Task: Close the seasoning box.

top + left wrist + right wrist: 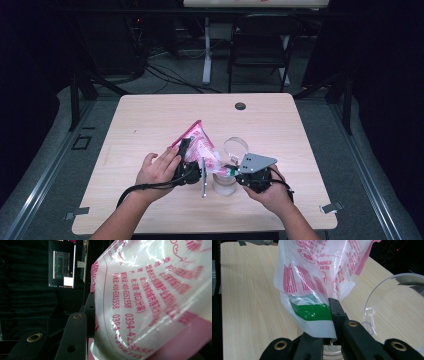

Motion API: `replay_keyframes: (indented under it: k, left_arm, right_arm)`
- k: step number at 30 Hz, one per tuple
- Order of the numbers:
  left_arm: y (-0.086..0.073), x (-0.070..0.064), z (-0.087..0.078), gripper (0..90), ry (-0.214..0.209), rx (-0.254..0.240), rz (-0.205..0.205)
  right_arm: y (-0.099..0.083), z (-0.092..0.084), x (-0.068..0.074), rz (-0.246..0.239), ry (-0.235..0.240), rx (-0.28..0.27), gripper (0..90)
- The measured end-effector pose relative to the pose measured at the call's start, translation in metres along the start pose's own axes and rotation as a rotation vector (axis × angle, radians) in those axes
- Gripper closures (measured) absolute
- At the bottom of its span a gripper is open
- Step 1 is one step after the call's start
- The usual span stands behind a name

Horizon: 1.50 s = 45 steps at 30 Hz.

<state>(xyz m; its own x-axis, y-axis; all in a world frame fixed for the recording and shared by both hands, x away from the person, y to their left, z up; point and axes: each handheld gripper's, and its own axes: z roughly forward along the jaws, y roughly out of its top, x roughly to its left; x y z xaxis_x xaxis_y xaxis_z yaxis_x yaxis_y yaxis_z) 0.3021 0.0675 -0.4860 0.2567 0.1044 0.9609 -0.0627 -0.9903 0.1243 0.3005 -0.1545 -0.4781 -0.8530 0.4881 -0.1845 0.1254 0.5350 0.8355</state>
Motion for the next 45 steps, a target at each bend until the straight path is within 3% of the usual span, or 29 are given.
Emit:
replay_keyframes:
  k: [45]
  left_arm:
    - [0.0018,0.0040,-0.0027,65.3,0.021,0.001,0.016]
  right_arm:
    - [0.0003,0.0002,0.0006,-0.004,-0.005,-0.001,90.0]
